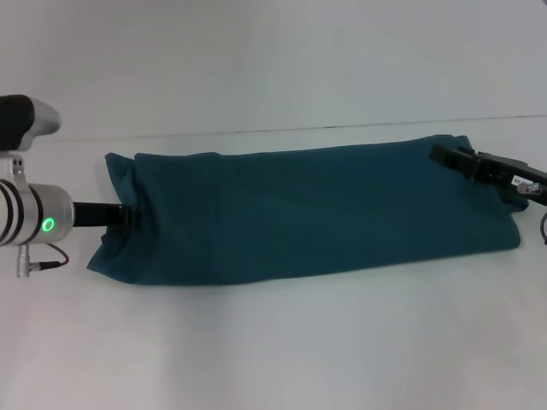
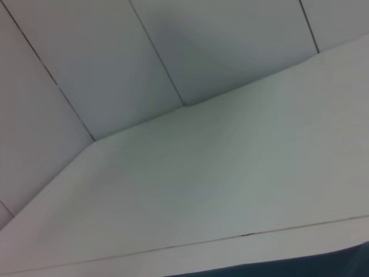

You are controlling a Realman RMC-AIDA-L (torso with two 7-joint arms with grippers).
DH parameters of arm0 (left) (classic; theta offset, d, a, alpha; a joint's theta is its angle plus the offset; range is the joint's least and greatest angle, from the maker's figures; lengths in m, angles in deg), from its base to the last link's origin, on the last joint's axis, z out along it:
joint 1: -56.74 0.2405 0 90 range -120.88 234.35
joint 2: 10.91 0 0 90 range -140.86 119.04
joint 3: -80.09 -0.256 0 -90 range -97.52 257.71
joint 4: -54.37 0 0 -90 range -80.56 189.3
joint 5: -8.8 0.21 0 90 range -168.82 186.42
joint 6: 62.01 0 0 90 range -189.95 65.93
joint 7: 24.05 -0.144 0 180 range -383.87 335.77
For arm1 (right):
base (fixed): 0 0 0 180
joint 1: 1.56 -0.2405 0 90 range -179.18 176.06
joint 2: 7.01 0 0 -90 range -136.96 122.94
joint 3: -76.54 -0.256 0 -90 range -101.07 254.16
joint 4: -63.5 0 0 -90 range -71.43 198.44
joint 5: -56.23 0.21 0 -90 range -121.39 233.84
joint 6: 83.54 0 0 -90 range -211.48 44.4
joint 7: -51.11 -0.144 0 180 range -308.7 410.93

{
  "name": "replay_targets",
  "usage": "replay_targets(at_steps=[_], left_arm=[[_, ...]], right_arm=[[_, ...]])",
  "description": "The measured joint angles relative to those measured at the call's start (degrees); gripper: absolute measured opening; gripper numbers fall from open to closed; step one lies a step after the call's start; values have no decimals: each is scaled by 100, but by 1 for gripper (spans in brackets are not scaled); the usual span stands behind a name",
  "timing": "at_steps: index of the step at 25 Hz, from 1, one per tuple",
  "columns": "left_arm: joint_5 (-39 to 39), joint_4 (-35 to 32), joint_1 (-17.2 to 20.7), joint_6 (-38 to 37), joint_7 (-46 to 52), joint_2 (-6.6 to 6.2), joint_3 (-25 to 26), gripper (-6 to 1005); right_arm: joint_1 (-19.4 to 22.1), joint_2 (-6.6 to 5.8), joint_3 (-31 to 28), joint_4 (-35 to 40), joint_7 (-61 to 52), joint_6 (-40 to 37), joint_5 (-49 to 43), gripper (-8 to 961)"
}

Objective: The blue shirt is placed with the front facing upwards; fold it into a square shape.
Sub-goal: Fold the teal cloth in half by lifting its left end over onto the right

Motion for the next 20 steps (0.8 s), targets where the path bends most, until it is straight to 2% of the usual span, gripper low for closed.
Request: replay_targets(at_steps=[7,10,16,18,20], left_arm=[[-46,-1117,337,-746,102,111,-36,70],[-198,-1422,441,-1018,144,101,-73,70],[-432,-2074,622,-1450,383,105,-257,70],[-573,-2388,721,-1605,494,104,-437,70],[-701,-2666,776,-1759,550,104,-519,70]], right_arm=[[79,70,-2,-167,923,-44,568,553],[114,78,-7,-604,2035,-27,1292,545],[10,131,-8,-1991,5077,-28,2971,527],[-174,144,-8,-2500,6006,-26,3372,279],[-367,152,-9,-2869,6414,6,3514,236]])
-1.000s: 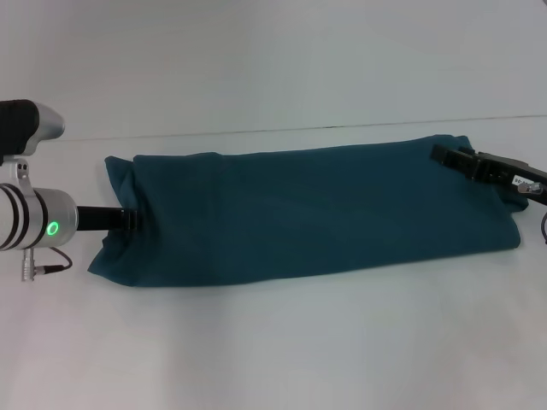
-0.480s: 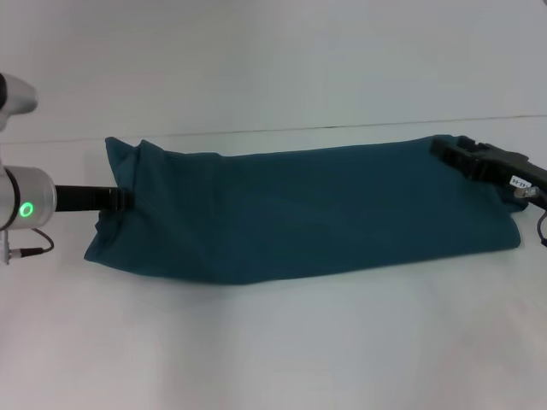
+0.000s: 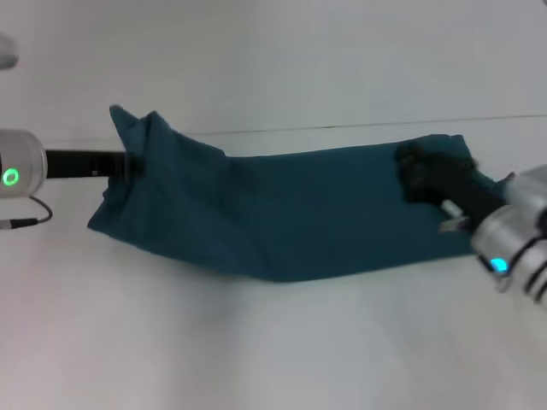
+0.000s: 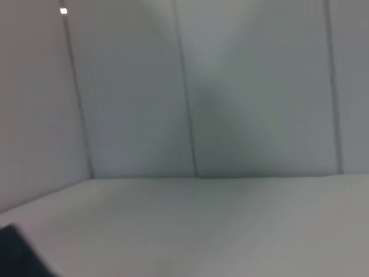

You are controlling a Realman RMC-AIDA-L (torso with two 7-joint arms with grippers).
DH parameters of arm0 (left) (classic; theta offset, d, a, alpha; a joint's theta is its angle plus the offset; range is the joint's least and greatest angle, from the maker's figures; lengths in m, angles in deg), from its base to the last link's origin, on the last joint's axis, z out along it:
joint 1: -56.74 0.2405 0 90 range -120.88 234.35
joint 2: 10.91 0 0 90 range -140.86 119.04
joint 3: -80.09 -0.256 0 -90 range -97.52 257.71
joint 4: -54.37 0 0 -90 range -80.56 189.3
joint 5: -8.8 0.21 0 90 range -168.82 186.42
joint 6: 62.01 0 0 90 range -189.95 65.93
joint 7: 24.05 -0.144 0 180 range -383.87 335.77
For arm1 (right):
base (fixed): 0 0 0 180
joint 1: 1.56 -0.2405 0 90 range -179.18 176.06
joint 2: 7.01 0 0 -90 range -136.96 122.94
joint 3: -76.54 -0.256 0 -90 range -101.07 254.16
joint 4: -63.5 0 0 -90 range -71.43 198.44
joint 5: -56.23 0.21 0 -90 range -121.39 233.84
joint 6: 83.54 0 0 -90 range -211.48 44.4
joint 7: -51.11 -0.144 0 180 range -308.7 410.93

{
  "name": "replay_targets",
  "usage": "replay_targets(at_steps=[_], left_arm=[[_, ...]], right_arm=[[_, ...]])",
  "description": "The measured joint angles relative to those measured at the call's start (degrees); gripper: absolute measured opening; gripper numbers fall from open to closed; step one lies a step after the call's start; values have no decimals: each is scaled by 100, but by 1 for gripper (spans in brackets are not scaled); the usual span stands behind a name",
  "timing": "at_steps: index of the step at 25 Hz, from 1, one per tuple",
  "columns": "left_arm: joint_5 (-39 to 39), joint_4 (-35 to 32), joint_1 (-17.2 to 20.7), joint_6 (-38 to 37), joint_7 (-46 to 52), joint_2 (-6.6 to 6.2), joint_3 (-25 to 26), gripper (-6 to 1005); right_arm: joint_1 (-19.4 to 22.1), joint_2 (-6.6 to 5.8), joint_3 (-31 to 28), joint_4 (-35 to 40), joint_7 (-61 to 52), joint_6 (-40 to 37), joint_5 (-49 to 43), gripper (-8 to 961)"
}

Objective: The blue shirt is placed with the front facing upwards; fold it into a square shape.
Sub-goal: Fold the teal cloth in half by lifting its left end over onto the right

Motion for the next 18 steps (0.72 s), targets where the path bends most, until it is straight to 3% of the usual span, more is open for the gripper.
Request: replay_targets(at_steps=[9,18], left_arm=[[-740,-958,139,-644,54,-4,-143,70],[-1043,-1579,240,-928,113,-1,-242,70]], right_arm=[[-1074,66,-9,-932,376,1084,23,42],[-1731,71,-62,-1560,330,1479,-228,9]])
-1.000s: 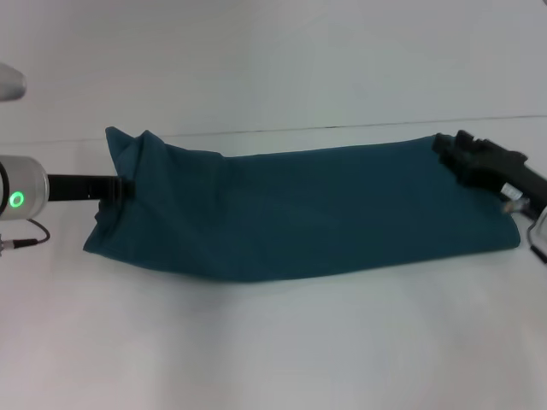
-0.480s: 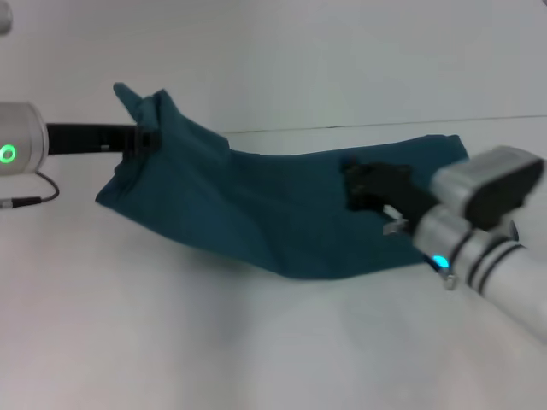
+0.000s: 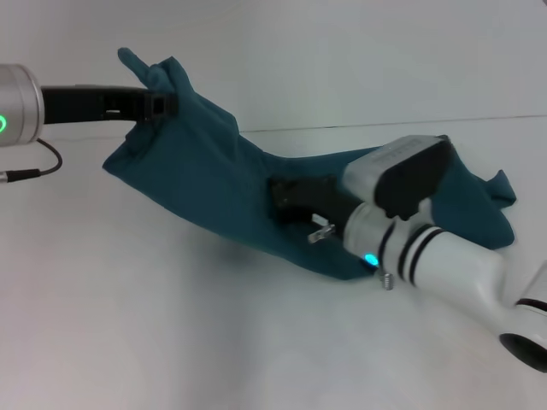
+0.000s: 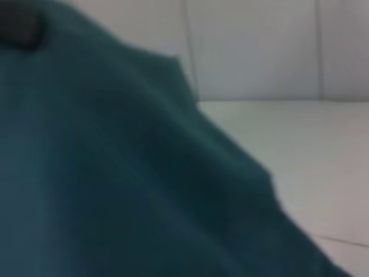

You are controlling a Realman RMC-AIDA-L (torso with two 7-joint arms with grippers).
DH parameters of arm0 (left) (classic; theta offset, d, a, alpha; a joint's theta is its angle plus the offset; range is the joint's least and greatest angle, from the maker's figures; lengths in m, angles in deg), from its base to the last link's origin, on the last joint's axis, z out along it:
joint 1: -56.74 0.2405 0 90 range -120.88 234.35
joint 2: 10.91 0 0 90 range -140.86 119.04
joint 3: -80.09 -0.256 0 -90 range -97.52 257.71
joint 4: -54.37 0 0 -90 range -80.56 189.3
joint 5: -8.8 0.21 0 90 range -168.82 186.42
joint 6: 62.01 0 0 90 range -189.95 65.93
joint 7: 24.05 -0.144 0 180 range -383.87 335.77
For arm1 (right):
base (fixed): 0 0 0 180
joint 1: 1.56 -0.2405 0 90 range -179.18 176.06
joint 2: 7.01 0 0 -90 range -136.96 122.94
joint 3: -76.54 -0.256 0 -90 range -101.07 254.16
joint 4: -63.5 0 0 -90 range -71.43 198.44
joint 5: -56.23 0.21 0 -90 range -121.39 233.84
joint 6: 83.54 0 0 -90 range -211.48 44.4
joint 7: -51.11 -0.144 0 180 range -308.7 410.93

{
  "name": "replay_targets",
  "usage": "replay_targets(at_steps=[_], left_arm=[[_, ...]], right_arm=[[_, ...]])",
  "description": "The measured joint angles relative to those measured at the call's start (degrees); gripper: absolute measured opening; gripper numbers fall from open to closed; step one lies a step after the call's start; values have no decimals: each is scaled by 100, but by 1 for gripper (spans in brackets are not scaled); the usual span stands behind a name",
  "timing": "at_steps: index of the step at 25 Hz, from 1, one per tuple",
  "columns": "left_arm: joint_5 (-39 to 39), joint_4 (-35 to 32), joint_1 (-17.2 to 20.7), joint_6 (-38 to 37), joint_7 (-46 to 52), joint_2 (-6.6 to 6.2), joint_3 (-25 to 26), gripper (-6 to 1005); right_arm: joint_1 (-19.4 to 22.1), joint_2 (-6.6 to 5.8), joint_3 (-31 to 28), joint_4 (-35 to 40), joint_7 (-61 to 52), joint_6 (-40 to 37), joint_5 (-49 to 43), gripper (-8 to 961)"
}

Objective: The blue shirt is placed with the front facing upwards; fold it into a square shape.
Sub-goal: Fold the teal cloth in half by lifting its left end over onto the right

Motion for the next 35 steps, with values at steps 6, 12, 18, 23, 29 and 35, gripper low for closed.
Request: replay_targets(at_steps=[6,12,18,23,29,35], left_arm=[[-193,-134,74,-7,-38,-13,-5,69],[-202,-154,84,6,-52,-18,-3,69],[-208,-304,83,-5,-65,-28,14,69],[-359,-426,131,-9,-66,-26,-1,69],[-407,-468,142,-10,-66,-20,-11,69],[-412,-481,146,-10,-66,-17,-20,69]], right_arm=[[-359,36,-463,-346,-3,333,-612,9],[-281,16,-1273,-626,18,298,-1418,10],[782,-64,-1835,-388,11,-674,-1493,10],[1030,-74,-1975,-264,-11,-784,-1507,10],[560,-16,-1999,-688,-11,-60,-2084,10],[180,8,-2030,-943,-11,172,-2366,11]])
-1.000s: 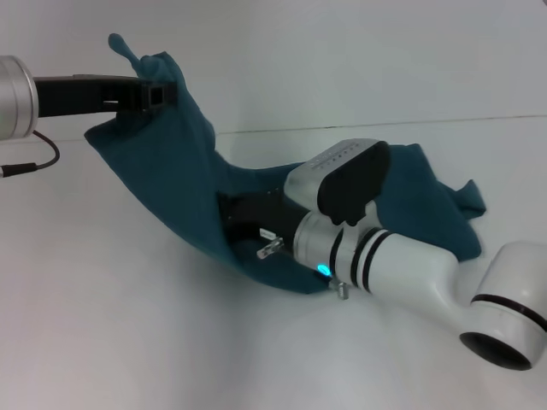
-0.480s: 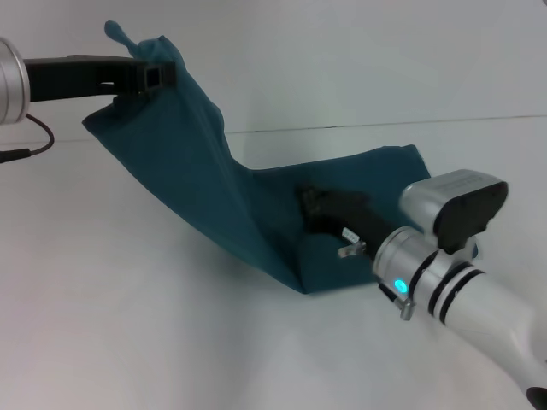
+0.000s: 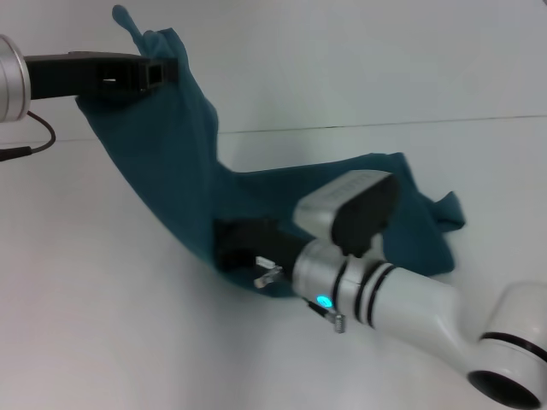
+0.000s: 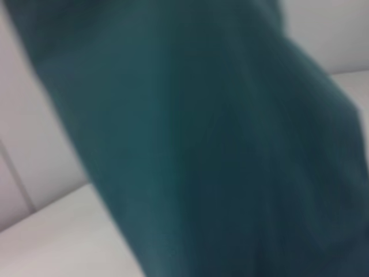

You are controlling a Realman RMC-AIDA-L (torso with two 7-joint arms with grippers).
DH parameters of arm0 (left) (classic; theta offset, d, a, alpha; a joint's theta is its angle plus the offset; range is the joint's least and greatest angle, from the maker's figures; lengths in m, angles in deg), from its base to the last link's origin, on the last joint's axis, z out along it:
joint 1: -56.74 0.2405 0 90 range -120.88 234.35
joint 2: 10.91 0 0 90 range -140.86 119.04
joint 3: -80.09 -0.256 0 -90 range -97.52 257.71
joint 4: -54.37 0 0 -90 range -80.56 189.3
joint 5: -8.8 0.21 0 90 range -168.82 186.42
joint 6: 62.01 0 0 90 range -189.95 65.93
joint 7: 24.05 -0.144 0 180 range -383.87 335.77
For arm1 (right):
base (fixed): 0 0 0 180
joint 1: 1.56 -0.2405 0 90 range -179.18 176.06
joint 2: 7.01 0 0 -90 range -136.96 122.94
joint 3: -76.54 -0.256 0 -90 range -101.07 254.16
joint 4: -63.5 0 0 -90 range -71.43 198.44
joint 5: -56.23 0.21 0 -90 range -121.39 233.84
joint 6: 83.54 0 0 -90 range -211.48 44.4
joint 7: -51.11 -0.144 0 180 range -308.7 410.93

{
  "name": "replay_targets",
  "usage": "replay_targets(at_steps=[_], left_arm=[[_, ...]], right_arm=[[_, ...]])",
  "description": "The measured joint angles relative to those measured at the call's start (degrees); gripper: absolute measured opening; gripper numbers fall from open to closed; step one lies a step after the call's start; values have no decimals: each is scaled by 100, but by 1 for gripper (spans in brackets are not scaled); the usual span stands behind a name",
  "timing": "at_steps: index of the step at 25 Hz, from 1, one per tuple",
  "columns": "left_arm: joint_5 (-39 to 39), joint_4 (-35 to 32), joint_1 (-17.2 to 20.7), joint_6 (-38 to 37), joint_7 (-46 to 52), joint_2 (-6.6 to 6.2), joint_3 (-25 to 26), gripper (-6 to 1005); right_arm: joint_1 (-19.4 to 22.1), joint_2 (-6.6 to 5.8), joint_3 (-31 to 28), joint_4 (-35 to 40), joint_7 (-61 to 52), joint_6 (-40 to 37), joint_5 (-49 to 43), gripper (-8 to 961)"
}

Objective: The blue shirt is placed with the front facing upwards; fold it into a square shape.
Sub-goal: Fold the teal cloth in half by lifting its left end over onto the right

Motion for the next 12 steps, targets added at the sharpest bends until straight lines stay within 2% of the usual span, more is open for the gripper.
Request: replay_targets(at_steps=[6,9,12], left_arm=[[0,27,-4,6,0,0,-3,69],[0,51,-2,24,0,0,-1,69],[0,52,6,26,-1,-2,-4,70]], right_arm=[[-274,43,-384,-168,18,595,-289,11],[17,-18,-547,-208,54,235,-323,11],[602,-73,-791,-158,51,-461,-324,11]])
